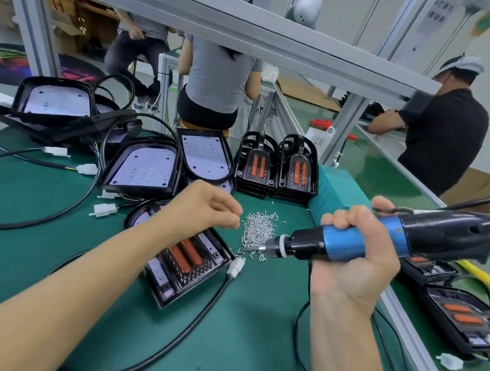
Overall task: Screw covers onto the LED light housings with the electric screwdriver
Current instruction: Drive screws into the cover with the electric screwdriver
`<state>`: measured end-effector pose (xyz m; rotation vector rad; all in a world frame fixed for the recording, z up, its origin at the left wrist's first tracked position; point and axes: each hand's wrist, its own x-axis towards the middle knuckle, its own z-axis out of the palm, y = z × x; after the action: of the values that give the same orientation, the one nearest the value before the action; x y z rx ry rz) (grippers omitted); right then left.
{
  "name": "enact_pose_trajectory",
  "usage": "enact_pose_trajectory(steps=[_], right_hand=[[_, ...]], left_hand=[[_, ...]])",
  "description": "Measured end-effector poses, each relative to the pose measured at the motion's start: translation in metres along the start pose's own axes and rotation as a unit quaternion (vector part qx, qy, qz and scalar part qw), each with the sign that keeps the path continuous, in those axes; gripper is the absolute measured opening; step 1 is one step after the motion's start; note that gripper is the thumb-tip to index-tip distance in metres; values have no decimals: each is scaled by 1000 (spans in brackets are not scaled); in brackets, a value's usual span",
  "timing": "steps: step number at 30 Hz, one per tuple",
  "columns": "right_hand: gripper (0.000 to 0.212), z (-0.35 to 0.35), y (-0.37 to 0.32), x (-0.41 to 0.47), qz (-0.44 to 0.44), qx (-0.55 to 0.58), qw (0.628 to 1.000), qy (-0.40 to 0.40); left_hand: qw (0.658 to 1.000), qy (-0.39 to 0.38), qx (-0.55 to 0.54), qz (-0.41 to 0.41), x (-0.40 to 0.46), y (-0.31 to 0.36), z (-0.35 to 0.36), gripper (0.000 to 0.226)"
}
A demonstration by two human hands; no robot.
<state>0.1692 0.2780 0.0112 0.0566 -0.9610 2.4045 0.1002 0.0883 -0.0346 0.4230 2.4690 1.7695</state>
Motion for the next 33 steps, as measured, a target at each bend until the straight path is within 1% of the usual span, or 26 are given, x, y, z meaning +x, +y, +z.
enact_pose_trajectory(steps=[3,4,6,8,9,11,14,16,18,20,22,24,26,30,33], right_hand=[[24,19,8,-4,-6,47,998,-31],[24,22,12,-3,-4,63,997,-42],[25,32,18,-4,14,71,996,-52],[24,42,25,-9,19,68,996,-62],[24,47,28,-12,23,74,994,-72],[24,55,35,-16,32,72,994,-81],[24,62,42,-24,37,57,993,-93],[24,65,47,-27,41,54,992,-105],[24,67,53,-31,47,49,991,-113],[24,69,61,-33,51,42,991,-117],[24,71,70,-34,53,30,991,-118],[26,74,79,-34,51,13,991,-122],[28,77,90,-35,47,-9,990,-134],[29,81,111,-36,37,-66,986,-148],[29,84,124,-38,39,-90,984,-146]], left_hand=[[993,30,-112,-26,-31,-9,-13,10],[990,30,-136,-33,-40,-11,-17,13],[984,32,-173,-34,-55,-12,-22,27],[982,52,-179,-28,-65,-14,-28,31],[982,59,-176,-26,-69,-14,-30,26],[983,65,-171,-26,-76,-17,-36,9],[985,69,-156,-23,-84,-22,-46,17],[987,69,-141,-21,-90,-22,-51,19],[990,72,-116,-27,-95,-24,-55,14],[992,92,-83,-34,-98,-30,-62,8],[987,156,-18,-38,-97,-41,-72,14],[972,224,65,-39,-97,-51,-81,16],[958,251,130,-36,-98,-61,-82,12],[956,230,184,-5,-96,-72,-71,11],[957,215,195,-10,-91,-77,-66,12]])
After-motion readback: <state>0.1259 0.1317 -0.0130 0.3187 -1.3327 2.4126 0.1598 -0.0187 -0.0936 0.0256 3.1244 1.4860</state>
